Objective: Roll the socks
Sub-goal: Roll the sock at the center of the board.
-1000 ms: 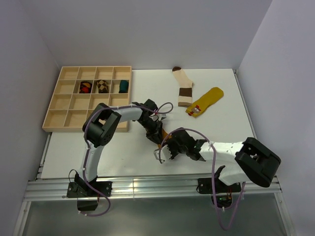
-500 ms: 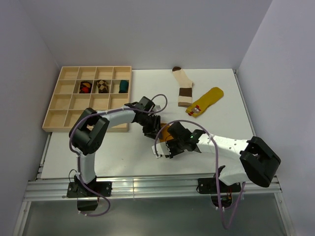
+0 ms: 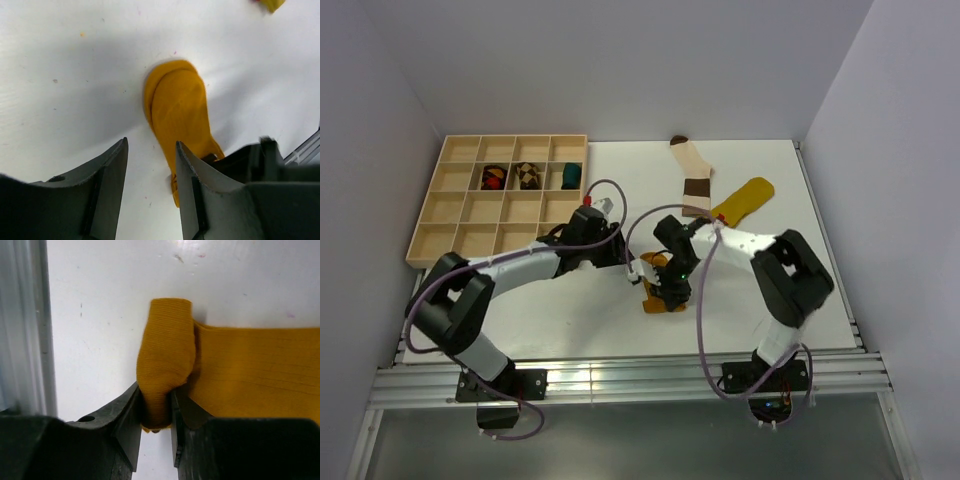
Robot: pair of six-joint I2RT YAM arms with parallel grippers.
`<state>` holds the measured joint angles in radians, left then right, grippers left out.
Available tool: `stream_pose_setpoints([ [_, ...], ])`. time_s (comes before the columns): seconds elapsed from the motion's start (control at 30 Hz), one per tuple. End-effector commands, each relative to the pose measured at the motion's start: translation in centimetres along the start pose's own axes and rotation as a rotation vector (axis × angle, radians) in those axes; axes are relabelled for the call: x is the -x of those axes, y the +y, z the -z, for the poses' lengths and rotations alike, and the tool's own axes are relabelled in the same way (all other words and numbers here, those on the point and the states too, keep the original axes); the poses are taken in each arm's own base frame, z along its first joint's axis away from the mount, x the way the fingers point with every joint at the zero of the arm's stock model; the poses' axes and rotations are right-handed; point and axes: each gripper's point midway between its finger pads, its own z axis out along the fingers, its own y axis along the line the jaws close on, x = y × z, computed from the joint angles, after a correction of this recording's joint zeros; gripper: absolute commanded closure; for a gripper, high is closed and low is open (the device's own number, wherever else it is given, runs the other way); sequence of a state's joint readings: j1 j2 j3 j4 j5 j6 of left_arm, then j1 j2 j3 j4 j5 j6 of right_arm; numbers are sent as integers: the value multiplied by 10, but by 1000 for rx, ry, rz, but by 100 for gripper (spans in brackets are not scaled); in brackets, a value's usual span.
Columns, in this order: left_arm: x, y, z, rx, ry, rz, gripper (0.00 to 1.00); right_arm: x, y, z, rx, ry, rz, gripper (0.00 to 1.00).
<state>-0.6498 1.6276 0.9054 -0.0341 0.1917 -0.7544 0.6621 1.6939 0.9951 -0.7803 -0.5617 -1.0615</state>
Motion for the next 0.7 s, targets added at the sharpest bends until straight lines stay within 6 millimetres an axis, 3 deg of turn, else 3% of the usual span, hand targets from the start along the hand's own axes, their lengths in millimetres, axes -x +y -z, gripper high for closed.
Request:
stream_pose_setpoints([
  [0.0,39,-24,22,-83,-235,-22,53,-13,9,6,214,-17,-149,68],
  [0.03,34,-12,23,-50,-256,-19,52,-15,15,11,270,-14,-194,68],
  [0.07,37,-18,32,-72,-291,-30,51,-22,10,9,317,-37,-240,68],
  [0.1,35,-24,35,-92,-314,-65,51,-16,-2,15,314,-57,-242,68],
  [0.17,34,-21,41,-50,-370,-108,51,-16,0,21,380,-87,-291,68],
  [0.2,23,-32,41,-67,-361,-187,49,-19,-12,23,386,-102,-317,68],
  [0.27,21,-41,40,-57,-385,-249,48,-21,-14,27,433,-112,-373,68],
  [0.3,11,-58,39,-83,-376,-339,48,-21,-23,27,443,-135,-400,68],
  [0.37,-3,-63,28,-57,-346,-414,48,-24,-26,29,455,-135,-444,68],
  [0.6,-58,-106,5,-196,-269,-684,45,-27,-32,22,470,-122,-511,67],
  [0.67,-67,-105,-4,-200,-240,-713,44,-30,-34,21,465,-108,-536,68],
])
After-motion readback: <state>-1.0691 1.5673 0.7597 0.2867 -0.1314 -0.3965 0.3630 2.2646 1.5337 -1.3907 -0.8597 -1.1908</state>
